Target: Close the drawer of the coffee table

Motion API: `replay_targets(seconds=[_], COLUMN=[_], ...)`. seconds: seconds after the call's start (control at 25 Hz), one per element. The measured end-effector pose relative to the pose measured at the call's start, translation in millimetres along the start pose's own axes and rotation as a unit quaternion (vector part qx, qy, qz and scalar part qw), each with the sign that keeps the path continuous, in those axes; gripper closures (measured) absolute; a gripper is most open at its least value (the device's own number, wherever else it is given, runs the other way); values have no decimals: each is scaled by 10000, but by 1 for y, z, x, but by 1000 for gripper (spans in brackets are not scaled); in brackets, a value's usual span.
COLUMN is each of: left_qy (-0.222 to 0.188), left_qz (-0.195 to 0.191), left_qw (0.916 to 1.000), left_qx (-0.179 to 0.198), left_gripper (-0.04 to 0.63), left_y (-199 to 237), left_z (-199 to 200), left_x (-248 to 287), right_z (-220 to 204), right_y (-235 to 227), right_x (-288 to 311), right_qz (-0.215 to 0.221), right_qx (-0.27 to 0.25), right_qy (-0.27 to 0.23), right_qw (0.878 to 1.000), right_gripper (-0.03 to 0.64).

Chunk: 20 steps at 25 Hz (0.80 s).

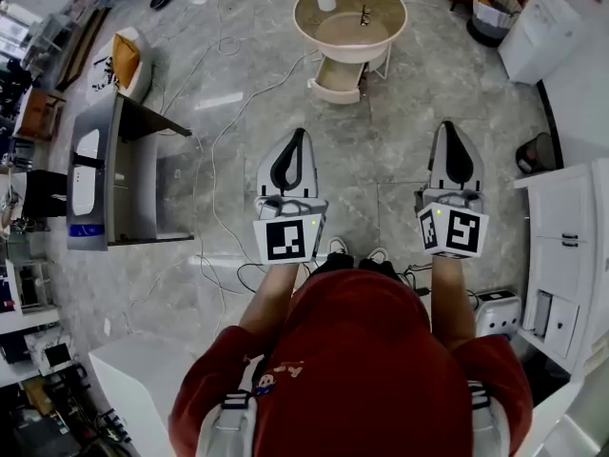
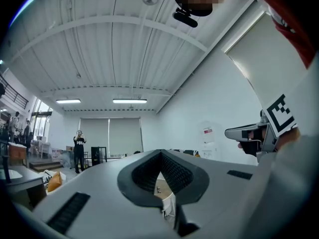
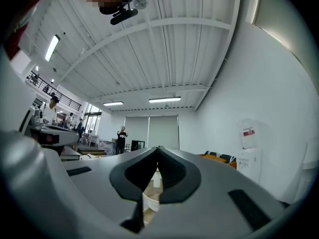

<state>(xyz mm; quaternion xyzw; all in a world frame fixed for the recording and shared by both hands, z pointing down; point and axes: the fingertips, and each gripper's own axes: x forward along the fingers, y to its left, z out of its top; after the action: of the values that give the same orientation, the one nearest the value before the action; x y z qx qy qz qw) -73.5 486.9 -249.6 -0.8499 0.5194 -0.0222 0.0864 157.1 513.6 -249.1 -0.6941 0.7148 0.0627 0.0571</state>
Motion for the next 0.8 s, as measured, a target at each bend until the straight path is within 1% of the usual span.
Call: replay_targets(seconds=[0.2,0.32,0.52,0.68,0.8], left_qy=[-26,-50,-72,-70,-50], left_qz=[57,93,73,5,-52], left_qw=[10000,9999,9998,9995,9993], left_qx=[-42,-72,-165,-304,-374], left_gripper=[588,588,588,588,588], left_y=[24,42,74,86,95], left_z=[-4,-9,-23,-33,-37], left_x=[-11,-18,-24,-24,-19], right_z=[-3,-5,-7,-11,-13], right_y=[25,43,80,94,101], right_x=[6,10,20,23,29], right_qz=[-67,-18,74,-39,-47], right_qx=[97,202,48,84,5], right_qy=[31,-13,-53,17,84], right_qw=[9999,9998,9999,10000,10000], right_gripper=[595,595,595,594,594])
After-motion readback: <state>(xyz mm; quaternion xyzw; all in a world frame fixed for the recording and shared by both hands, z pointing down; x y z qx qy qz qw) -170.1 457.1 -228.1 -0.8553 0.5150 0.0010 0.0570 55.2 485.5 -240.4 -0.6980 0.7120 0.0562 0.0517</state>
